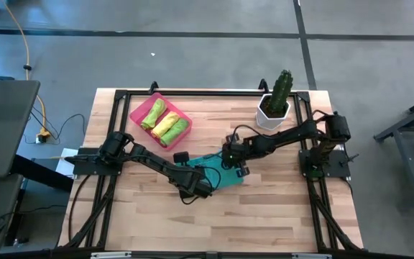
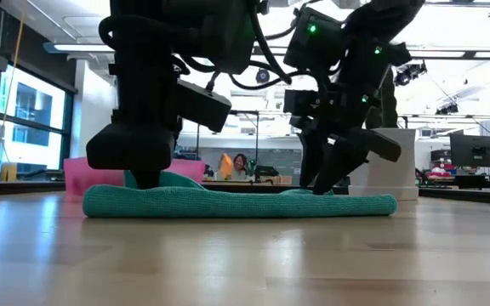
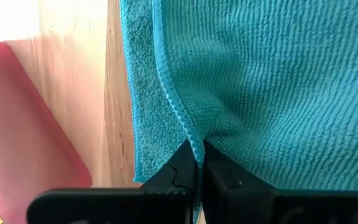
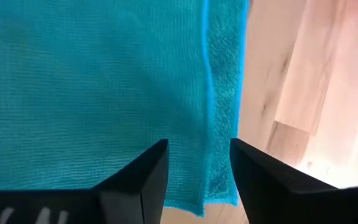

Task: Roll microfiber towels into tight, uniform cylinder then place into a basket
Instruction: Roll the blue microfiber cloth

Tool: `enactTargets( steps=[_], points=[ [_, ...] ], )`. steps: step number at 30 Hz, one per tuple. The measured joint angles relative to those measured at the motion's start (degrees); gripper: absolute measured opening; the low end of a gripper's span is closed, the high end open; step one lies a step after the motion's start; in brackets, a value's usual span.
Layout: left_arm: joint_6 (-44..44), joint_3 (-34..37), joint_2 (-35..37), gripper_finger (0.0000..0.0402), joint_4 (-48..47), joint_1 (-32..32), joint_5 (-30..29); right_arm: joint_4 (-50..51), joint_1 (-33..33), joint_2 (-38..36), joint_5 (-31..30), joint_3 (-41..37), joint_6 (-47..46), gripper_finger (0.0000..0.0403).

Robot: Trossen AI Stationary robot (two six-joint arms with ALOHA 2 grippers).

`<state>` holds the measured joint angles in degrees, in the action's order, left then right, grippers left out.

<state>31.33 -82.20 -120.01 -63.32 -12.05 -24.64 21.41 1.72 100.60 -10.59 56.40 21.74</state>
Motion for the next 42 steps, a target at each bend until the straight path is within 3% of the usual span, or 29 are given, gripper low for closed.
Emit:
enactTargets(
  steps=[6,13,31,42],
  points=[
    [0.00,-0.01,0.00,0.0000,0.35,0.00,0.02,0.11,-3.66,0.00,7.32,0.00,-0.08,0.0161],
    [0.00,-0.01,0.00,0.0000,0.34,0.00,0.02,0.18,-5.98,0.00,15.41,0.00,0.21,0.0129],
    [0.00,-0.01,0.00,0.0000,0.29,0.00,0.07,7.16,-5.97,-0.04,13.32,0.00,-0.20,0.0086],
    [0.00,-0.01,0.00,0.0000,0.24,0.02,0.06,6.16,-5.97,-0.04,9.97,0.00,-0.22,0.0003]
  ],
)
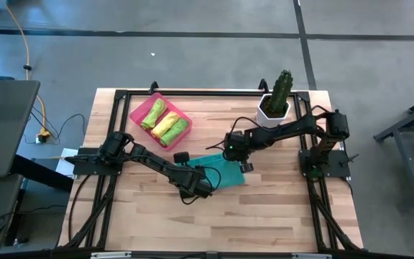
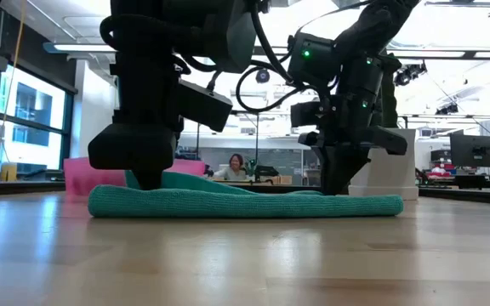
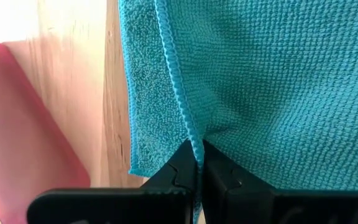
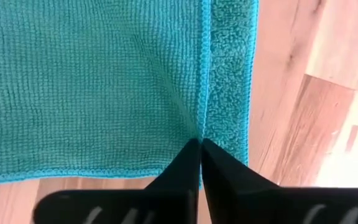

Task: Roll microfiber towels into tight, uniform cylinder then place into a basket
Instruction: Roll the blue microfiber cloth

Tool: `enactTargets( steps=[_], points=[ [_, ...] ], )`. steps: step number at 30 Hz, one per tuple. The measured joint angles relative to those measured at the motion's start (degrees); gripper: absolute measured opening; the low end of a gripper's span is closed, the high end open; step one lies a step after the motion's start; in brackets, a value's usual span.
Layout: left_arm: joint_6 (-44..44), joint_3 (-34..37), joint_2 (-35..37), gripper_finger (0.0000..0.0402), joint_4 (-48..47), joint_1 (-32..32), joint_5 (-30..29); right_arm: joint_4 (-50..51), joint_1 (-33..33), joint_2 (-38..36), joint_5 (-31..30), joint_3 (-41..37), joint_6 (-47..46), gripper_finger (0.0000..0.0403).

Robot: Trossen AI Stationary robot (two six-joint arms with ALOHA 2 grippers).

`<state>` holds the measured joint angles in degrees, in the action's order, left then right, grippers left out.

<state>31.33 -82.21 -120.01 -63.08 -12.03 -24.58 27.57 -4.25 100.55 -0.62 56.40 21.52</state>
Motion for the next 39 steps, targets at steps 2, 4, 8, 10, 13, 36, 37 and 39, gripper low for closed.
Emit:
enactTargets(
  steps=[2,4,8,10,13,36,37,39],
  points=[
    [0.00,0.00,0.00,0.0000,-0.10,0.00,-0.06,0.00,0.00,0.00,-0.24,0.00,0.00,0.0003],
    [0.00,0.00,0.00,0.0000,-0.20,-0.02,-0.08,0.03,0.00,0.00,-0.89,0.00,0.02,0.0001],
    [0.00,0.00,0.00,0.0000,-1.37,-0.02,-0.33,2.38,0.00,0.00,-0.90,0.70,0.00,0.0001],
    [0.00,-0.01,0.00,0.0000,-2.48,0.00,-0.54,4.20,0.00,-0.01,-0.90,1.66,0.00,0.0001],
    [0.46,-0.45,-0.02,0.0000,-4.77,0.00,-2.01,6.12,0.02,-0.03,-0.90,3.15,0.03,0.0000],
    [2.14,-1.55,-0.02,0.0000,-7.46,1.16,-8.21,2.45,0.02,-0.04,-10.86,4.70,2.69,0.0000],
    [2.14,-1.55,-0.02,0.0000,-7.48,1.16,-8.21,2.47,0.00,-0.04,-10.86,4.68,2.67,0.0000],
    [2.14,-1.55,-0.02,0.0000,-7.50,1.18,-8.22,2.47,-0.11,-0.04,-10.86,4.68,2.63,0.0001]
  ],
)
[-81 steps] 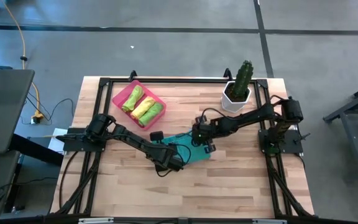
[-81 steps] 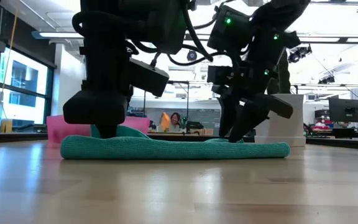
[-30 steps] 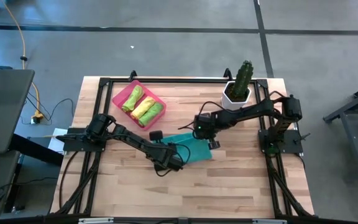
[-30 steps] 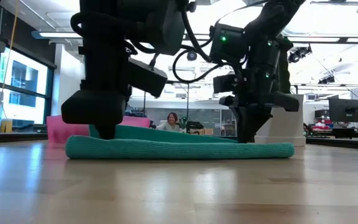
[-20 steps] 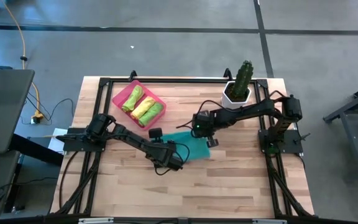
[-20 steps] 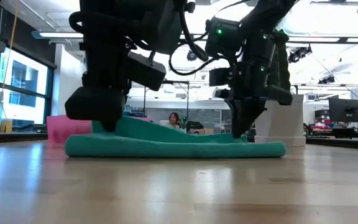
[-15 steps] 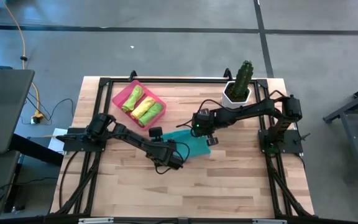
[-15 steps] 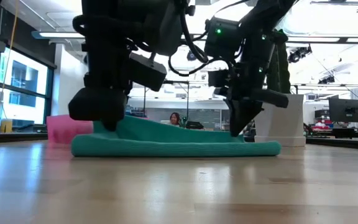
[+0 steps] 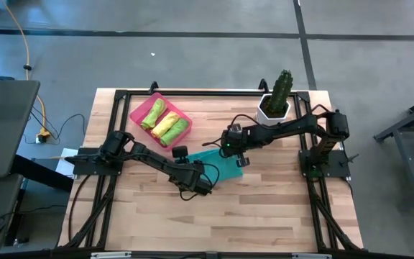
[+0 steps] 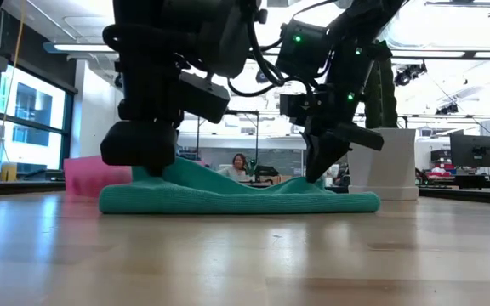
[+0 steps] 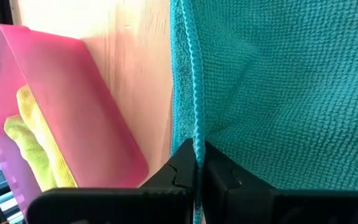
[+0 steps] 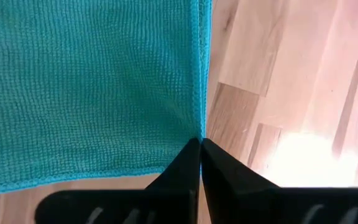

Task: Roll microfiber towels into tight, uniform cylinder then place into a basket
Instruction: Roll the blue microfiber cloth

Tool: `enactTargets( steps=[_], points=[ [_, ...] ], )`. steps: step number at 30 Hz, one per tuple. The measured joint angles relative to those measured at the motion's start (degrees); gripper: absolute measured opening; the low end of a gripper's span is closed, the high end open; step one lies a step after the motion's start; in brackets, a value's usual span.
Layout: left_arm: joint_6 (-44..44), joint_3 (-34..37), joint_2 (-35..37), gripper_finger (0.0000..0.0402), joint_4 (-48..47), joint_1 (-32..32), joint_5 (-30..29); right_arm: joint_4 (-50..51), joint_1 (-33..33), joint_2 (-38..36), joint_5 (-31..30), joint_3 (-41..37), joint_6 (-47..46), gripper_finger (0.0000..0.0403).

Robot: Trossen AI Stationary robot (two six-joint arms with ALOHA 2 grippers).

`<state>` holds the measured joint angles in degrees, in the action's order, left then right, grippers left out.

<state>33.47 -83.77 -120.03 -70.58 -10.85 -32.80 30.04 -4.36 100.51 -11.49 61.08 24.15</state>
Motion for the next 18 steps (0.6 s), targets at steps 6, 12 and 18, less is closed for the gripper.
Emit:
enactTargets(
  steps=[6,12,18],
  points=[
    [0.42,0.00,0.00,0.0000,-0.12,0.00,-0.17,-0.31,-0.06,0.00,-0.07,-0.02,-0.10,0.0019],
    [0.42,0.00,0.00,0.0000,-0.12,-0.07,0.02,-1.03,-0.13,0.00,-5.55,-0.04,-0.08,0.0072],
    [0.42,0.02,0.00,0.0000,-0.07,-0.07,0.37,0.72,0.19,-0.90,-9.27,-0.07,-4.62,0.0114]
  ],
)
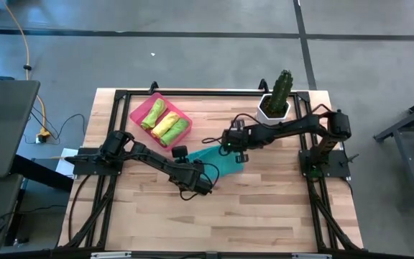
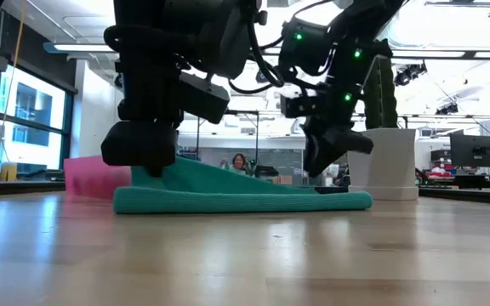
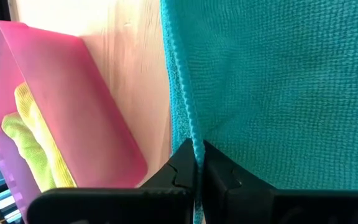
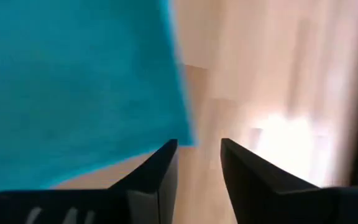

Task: Roll microfiber towels into tight, uniform cylinder then place into a basket
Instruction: Roll the blue microfiber cloth

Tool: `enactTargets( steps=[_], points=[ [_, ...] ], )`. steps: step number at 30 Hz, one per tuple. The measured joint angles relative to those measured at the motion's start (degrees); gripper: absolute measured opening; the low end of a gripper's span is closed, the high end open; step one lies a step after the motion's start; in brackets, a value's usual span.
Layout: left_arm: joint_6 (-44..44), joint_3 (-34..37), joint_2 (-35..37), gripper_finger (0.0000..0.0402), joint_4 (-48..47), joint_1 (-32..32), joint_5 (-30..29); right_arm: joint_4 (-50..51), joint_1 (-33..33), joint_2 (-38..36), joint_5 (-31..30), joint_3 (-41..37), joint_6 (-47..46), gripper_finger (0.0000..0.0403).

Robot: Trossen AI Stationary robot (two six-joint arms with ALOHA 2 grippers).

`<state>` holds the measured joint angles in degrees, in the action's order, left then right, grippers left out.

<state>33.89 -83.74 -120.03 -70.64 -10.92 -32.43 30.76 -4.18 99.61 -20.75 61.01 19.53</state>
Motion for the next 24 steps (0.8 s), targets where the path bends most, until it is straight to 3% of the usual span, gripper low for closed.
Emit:
enactTargets(
  steps=[4,15,20,24],
  points=[
    [0.00,0.02,0.00,0.0000,-0.03,0.02,0.03,0.37,0.46,-0.17,6.44,0.00,-2.96,0.0117],
    [-0.30,0.02,0.00,0.0000,0.12,0.17,-2.04,-1.39,2.23,2.05,11.93,0.00,-7.03,0.0117],
    [-1.88,0.02,0.00,0.0000,0.07,1.39,-2.63,-1.59,3.79,4.80,12.34,0.00,-8.00,0.0117],
    [-2.08,0.92,0.00,0.0000,0.21,3.31,0.55,-1.66,5.02,5.87,10.61,0.06,-8.05,0.0117]
  ],
)
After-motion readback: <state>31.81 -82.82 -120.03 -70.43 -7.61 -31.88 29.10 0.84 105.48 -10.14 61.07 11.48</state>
